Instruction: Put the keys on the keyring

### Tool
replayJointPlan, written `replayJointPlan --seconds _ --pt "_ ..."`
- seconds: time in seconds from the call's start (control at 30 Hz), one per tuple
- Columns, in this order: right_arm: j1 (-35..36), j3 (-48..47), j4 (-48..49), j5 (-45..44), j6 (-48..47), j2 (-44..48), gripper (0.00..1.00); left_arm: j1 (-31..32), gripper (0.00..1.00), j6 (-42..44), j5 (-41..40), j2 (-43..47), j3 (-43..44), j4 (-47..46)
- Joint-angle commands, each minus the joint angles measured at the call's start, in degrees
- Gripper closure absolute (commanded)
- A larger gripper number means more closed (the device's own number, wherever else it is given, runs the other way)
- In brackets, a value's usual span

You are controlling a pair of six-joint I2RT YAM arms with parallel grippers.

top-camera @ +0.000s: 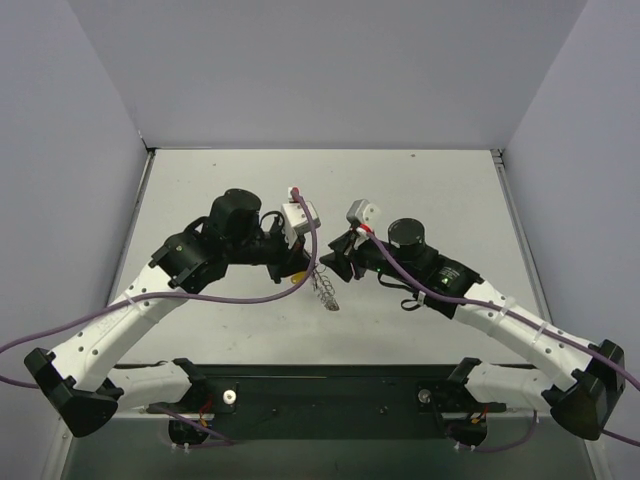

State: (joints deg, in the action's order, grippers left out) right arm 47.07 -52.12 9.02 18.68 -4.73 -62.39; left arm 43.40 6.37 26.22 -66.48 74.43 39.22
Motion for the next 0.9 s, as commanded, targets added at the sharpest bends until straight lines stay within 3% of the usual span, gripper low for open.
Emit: replayJointPlan --seconds 0.0,0.33,0.6,0.7,0.73,0.87 --pt "-0.2 -2.4 3.2 3.6 1.5 0.7 0.63 -0.2 1.0 -1.0 2.6 1.0 0.2 -5.9" --pt "-0.1 -3.2 -1.5 8.4 2.2 5.4 0.76 -1.3 1.0 -3.2 -3.5 -1.7 1.2 -5.3" --pt "0.0 -3.3 -3.9 9.6 0.0 5.2 0.76 -2.7 1.0 -3.0 0.6 -1.9 1.6 -6.9" --pt "-0.3 -4.0 -3.8 9.3 -1.2 4.6 0.62 -2.8 1.0 -1.2 4.5 -1.7 1.6 -6.2" --pt "-0.4 -4.1 -3.9 9.4 -1.8 4.6 0.51 -2.8 1.0 0.0 6.9 -1.8 1.8 -5.7" --pt "-0.7 -5.4 -4.3 11.5 -3.1 4.8 0.36 -2.8 1.0 3.0 13.1 -2.6 2.9 -2.5"
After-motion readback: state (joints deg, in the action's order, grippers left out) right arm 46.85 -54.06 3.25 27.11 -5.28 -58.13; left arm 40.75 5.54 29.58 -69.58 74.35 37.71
